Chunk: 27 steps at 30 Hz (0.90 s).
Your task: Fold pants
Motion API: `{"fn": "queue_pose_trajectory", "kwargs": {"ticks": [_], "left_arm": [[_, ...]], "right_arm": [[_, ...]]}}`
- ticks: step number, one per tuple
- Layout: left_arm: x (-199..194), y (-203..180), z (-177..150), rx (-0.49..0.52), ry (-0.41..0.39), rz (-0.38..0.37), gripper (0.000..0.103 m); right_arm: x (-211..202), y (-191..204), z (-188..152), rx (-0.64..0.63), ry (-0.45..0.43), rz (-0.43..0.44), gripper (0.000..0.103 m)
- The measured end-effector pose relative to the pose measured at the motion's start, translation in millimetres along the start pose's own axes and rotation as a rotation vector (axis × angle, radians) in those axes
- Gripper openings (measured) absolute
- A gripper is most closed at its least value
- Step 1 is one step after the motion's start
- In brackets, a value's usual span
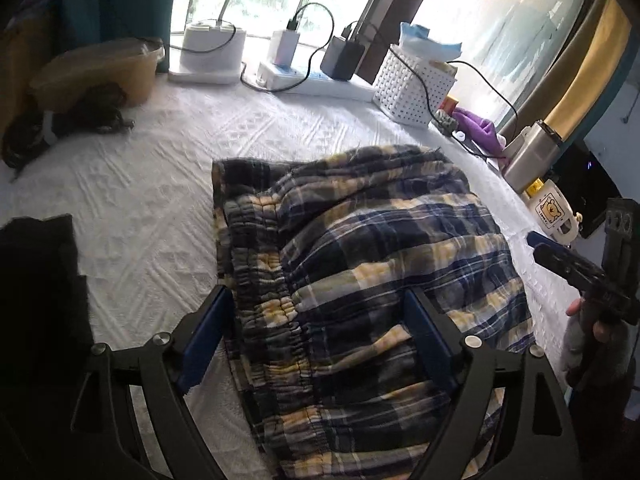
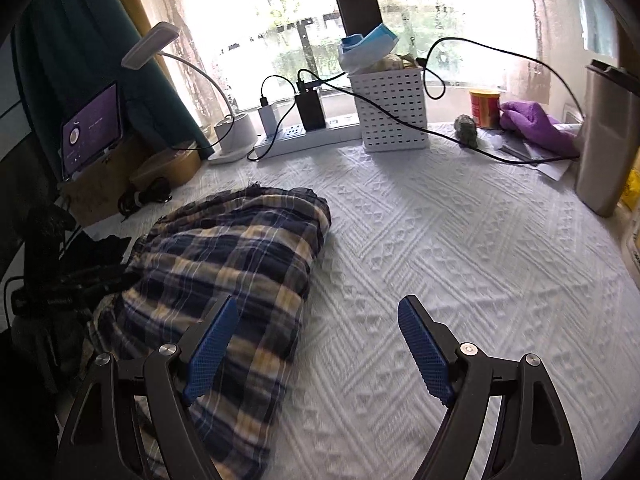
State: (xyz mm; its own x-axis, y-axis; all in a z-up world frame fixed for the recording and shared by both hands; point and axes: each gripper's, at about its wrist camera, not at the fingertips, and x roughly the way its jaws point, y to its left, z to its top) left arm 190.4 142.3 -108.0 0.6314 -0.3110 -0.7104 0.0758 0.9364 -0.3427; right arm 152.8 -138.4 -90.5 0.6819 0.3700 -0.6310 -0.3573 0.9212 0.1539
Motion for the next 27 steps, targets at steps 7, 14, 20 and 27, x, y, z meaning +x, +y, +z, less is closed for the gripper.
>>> {"fn": "queue_pose_trajectory", "kwargs": {"ticks": [7,14,20,27], "left_arm": [[5,-1,3,0.023,0.000,-0.015,0.086],[7,-15,-4,0.069,0.028,-0.069,0.086],[11,-20,-3,0.104,0.009,-0.041,0.080],[11,-19,-3,0.100,0.001,-0.026,0.050]], "right_arm": [[36,1,6,-0.004,0.030,0.044,0.084],[54,12,11,-0.019,0.084,0.126,0.084],[66,21,12,-0.019,0.128,0.196,0.083],[74,25,15,0.025,0.127,0.269,0.077]]}}
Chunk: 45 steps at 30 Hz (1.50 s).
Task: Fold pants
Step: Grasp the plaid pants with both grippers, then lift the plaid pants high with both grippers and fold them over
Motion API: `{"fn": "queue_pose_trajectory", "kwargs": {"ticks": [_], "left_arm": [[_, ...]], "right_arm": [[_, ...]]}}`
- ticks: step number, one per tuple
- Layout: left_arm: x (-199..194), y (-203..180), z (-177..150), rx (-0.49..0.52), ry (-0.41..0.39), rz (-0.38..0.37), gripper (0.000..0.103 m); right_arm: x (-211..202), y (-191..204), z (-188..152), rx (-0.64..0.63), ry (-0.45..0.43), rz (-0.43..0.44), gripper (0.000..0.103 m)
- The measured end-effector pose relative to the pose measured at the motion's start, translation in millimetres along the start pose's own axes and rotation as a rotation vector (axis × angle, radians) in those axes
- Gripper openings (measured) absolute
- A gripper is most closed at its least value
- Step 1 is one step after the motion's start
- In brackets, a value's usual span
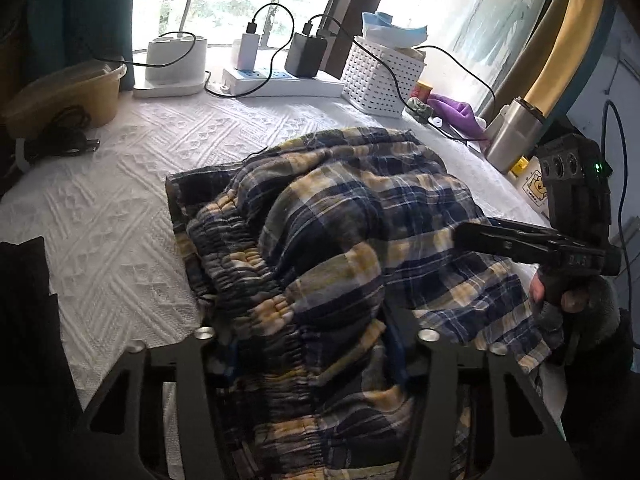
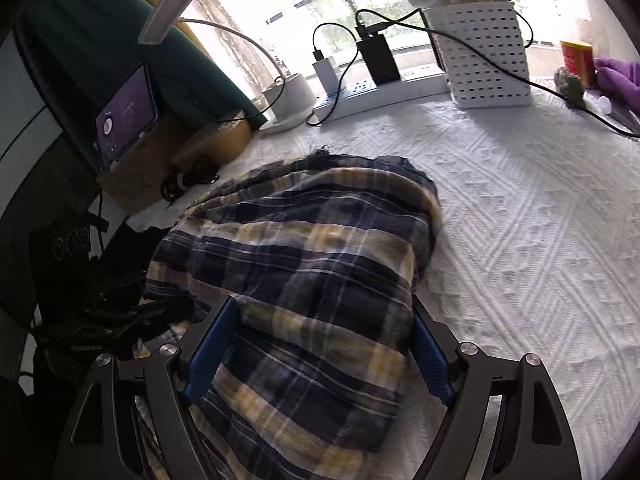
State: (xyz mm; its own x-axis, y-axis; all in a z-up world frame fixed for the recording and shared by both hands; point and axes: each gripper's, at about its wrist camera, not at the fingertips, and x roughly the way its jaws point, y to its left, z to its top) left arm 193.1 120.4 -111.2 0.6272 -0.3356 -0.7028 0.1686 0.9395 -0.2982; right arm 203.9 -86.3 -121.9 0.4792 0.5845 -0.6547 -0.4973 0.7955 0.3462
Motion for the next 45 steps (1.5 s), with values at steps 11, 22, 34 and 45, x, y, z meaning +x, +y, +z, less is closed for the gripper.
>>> {"fn": "queue_pose_trajectory", "kwargs": {"ticks": [11,22,34,45], "left_arm": [[-12,-7,-7,0.014,-0.067,0.053,0.034],[-54,-29,-9,0.079,-0.173,0.051,0.032],[-100,-57,-14,0.144,-0.275,0.078,0.032],[-131,-70,-21,0.171,-0.344,0.096,0.033]], "right_arm": [[12,13,1,0.024,-0.009,-0.015,0.026],[-24,33,-7,0.008,-0.150,0.020,0.021],[-79,68,-10,-0.069,-0.264,-0.003,0.021],[-111,97,-23,-0.135,-0.340,-0.009,0.021]]}}
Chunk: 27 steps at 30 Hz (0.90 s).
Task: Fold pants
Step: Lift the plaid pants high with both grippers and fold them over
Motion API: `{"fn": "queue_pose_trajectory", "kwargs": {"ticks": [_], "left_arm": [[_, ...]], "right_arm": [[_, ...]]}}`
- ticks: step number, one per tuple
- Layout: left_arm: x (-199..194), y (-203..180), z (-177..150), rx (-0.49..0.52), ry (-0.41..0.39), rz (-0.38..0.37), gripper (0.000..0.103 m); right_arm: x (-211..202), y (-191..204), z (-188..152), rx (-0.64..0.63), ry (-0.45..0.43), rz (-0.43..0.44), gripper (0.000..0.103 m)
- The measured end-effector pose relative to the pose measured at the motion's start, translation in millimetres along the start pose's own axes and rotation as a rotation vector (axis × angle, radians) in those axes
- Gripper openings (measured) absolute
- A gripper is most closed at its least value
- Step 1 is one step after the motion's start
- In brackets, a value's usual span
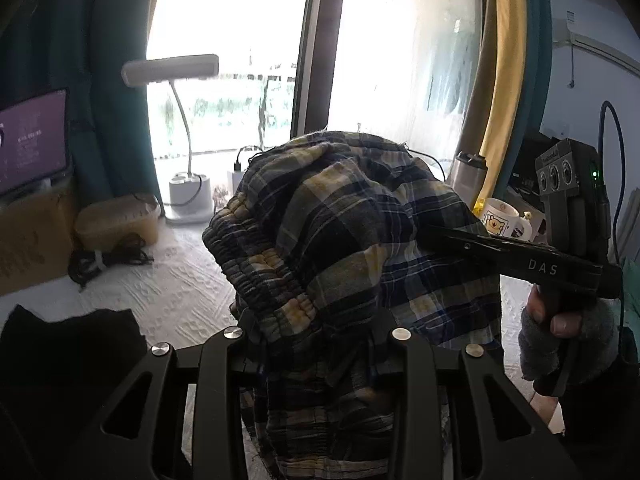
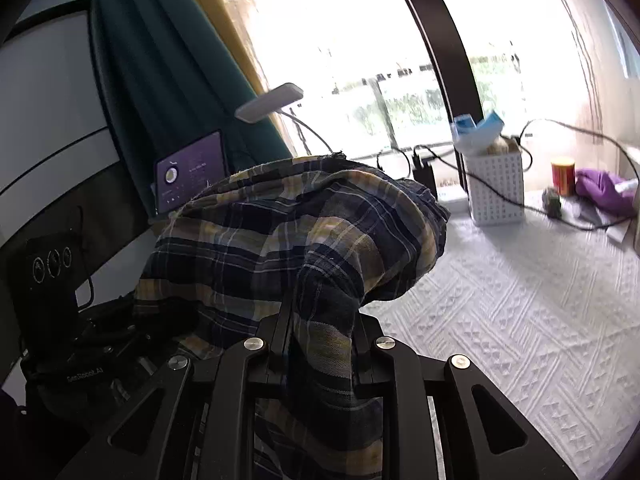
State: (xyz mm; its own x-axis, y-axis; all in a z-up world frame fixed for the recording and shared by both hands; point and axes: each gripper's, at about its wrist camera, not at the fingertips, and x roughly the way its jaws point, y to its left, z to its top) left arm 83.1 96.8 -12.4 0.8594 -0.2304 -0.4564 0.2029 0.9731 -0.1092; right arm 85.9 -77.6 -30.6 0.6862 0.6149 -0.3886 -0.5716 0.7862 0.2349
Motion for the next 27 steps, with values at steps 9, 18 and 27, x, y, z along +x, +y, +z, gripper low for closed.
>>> {"fn": "queue_pose_trajectory", "kwargs": {"ticks": [9,18,27], "left_arm": [[-19,3,7,-0.002,-0.037,0.017,0.033],[-54,4,17,0.009,-0.106,0.027,0.033],[-106,20,24,-0.005,-0.213,0.078,0.033]], "right_arm": [[-19,22,10,-0.049,-0.050,0.016,0.021],[-33,48,26,-0.104,-0.093,0.038,0.021],[-43,92,52,-0.186,-0.146,0.093,0.021]]}}
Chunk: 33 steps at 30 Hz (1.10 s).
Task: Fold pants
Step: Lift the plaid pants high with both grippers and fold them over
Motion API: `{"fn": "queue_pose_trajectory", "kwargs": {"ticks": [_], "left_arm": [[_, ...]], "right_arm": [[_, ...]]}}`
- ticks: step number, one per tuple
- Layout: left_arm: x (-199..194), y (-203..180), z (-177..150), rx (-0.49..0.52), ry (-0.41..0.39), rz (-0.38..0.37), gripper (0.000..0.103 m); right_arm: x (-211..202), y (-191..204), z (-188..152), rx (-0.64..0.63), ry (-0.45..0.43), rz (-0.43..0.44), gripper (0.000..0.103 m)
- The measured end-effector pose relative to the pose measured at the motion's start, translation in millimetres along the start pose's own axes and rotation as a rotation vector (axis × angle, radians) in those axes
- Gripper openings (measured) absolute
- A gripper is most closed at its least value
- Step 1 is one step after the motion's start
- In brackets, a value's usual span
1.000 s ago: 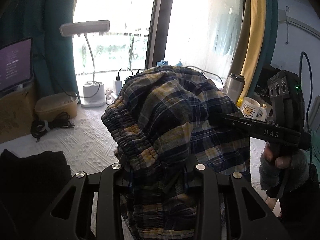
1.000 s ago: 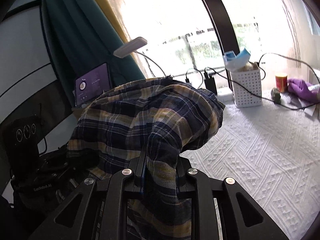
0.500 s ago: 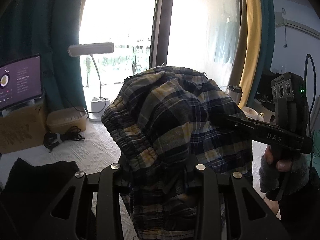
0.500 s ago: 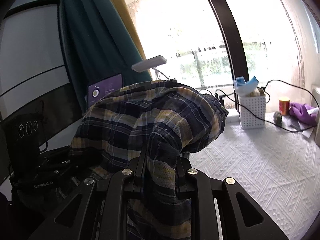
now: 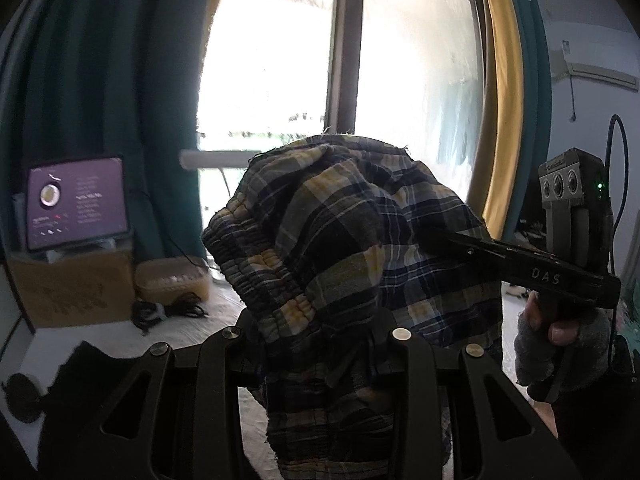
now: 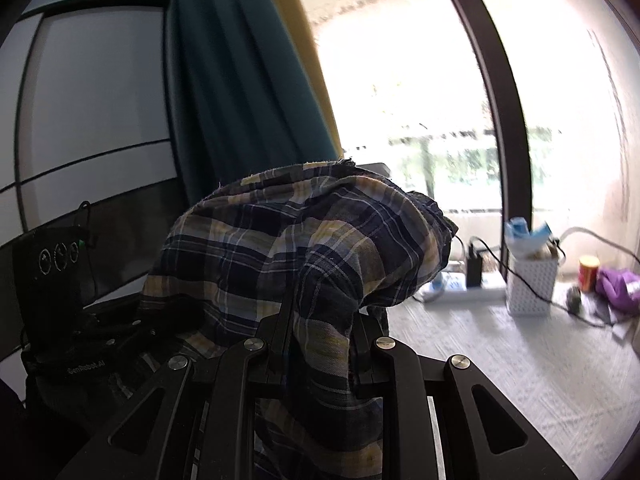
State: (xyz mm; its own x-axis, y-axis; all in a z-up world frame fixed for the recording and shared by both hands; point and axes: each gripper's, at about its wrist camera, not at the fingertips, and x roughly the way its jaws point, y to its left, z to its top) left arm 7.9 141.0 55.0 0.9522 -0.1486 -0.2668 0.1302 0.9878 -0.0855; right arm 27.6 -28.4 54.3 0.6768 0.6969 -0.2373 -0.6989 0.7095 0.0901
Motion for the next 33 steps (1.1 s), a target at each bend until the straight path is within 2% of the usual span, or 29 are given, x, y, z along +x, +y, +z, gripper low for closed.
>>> {"fn": "queue_pose_trajectory", "kwargs": {"ticks": [9,14,17,20,23,26,28,33], "left_arm": [[-54,33,9,-0.016,-0.103,0.098,0.033],[-83,50,8,-0.013,-0.134,0.165,0.033],[-90,60,4,-0.015,-0.122,0.201,0.033],[-82,72,-9,-0.015,-0.060,0.229,0.033],[-56,89,-27,-0.052,0.030,0.242,0.033],[-28,107,-50,-0.125,0.124,0.227,0.033],[-12,115,-64,-0.176,0.174,0.212,0.033],[10,112,-89,-0.247,0.236,0.177,0.033]], "right_arm": [[16,54,32,-0.091,-0.037,0.095,0.021],[35,88,37,-0.123,-0.033,0.161,0.021],[52,98,35,-0.128,-0.014,0.190,0.021],[72,105,26,-0.125,0.009,0.207,0.021],[97,96,12,-0.087,0.033,0.203,0.021],[133,79,-11,-0.051,0.118,0.177,0.021],[148,70,-24,-0.032,0.155,0.160,0.017],[179,35,-49,0.017,0.222,0.141,0.017]]}}
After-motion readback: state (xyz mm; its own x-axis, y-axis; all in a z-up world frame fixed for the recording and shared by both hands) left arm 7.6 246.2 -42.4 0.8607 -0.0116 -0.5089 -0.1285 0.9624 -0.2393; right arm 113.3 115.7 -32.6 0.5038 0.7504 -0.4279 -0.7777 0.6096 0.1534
